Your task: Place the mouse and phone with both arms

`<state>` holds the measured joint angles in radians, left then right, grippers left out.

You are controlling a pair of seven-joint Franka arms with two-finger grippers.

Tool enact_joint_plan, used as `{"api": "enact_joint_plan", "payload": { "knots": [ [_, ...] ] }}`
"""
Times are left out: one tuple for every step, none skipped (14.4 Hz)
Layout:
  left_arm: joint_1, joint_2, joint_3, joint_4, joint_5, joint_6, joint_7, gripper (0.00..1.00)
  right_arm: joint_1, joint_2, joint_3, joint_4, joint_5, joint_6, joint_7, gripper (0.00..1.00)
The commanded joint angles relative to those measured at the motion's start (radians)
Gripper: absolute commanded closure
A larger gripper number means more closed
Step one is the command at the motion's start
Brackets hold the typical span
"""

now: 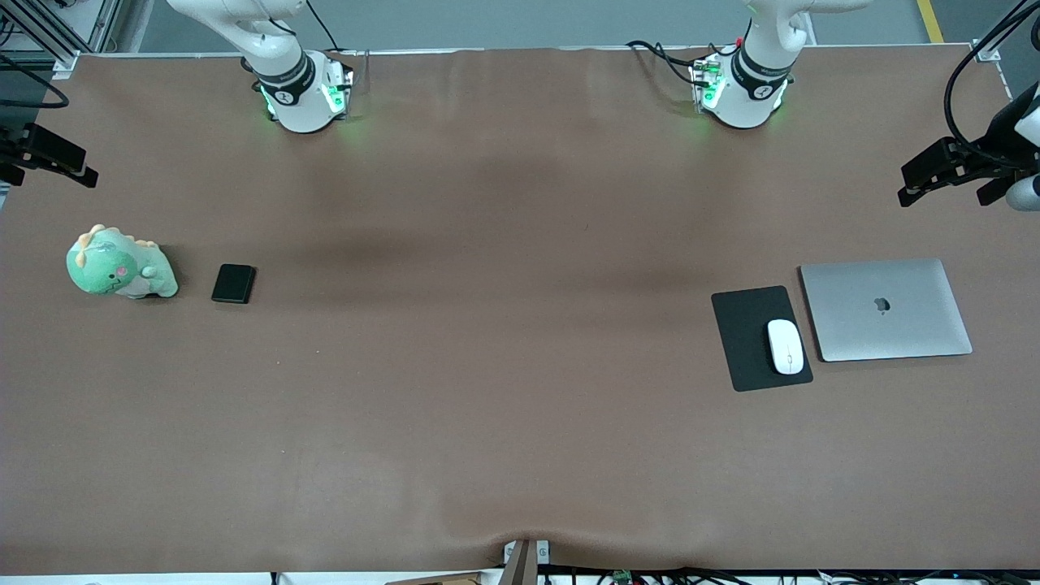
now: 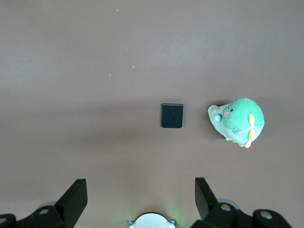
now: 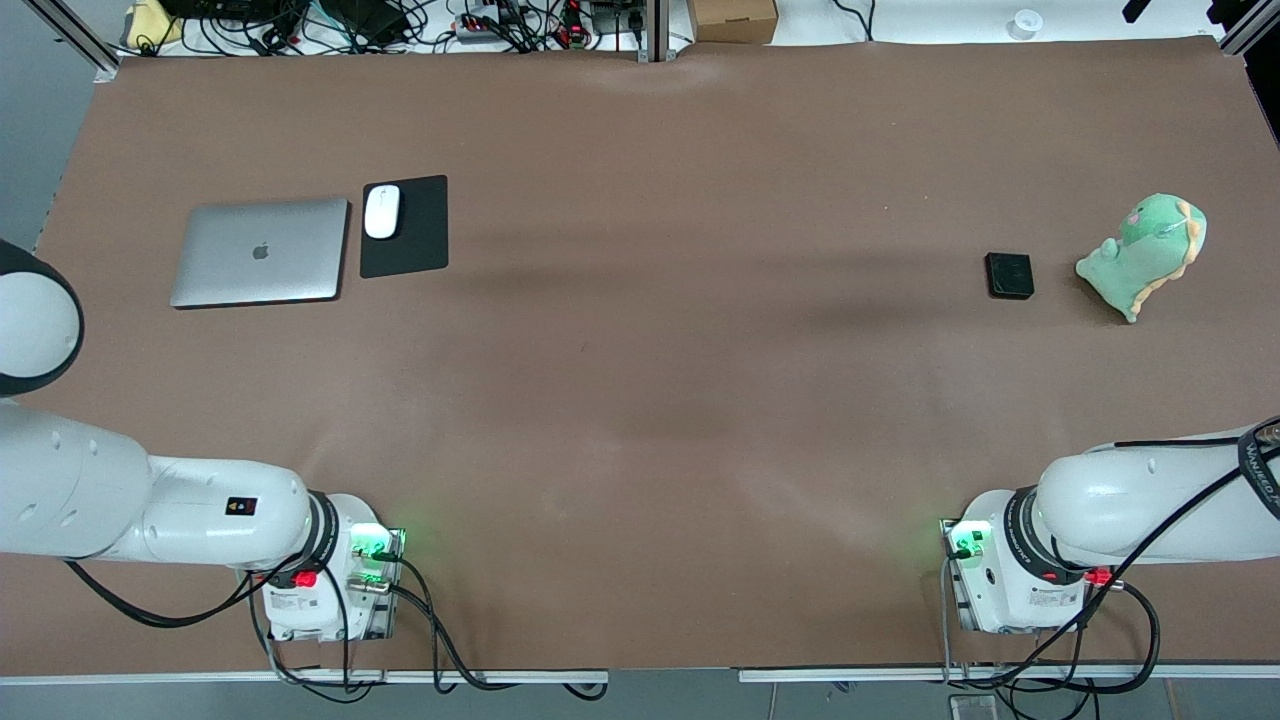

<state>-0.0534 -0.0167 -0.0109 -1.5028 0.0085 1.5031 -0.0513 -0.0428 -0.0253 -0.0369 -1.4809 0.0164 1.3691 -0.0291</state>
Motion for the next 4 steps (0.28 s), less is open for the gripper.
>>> {"api": "enact_joint_plan", "payload": {
  "knots": [
    [-0.002, 0.011, -0.001, 0.024, -0.002, -0.023, -0.007, 0.00, -0.017, -0.025, 0.018, -0.025, -0.010, 0.004, 0.009, 0.00],
    [-0.002, 0.011, -0.003, 0.024, -0.004, -0.023, -0.007, 0.00, -0.014, -0.025, 0.020, -0.027, -0.010, 0.002, 0.009, 0.00],
    [-0.002, 0.011, -0.003, 0.024, -0.004, -0.024, -0.007, 0.00, -0.014, -0.025, 0.020, -0.025, -0.010, 0.004, 0.009, 0.00],
    [-0.002, 0.011, -0.001, 0.022, -0.004, -0.024, -0.002, 0.00, -0.014, -0.025, 0.020, -0.025, -0.010, 0.004, 0.009, 0.00]
  ]
}}
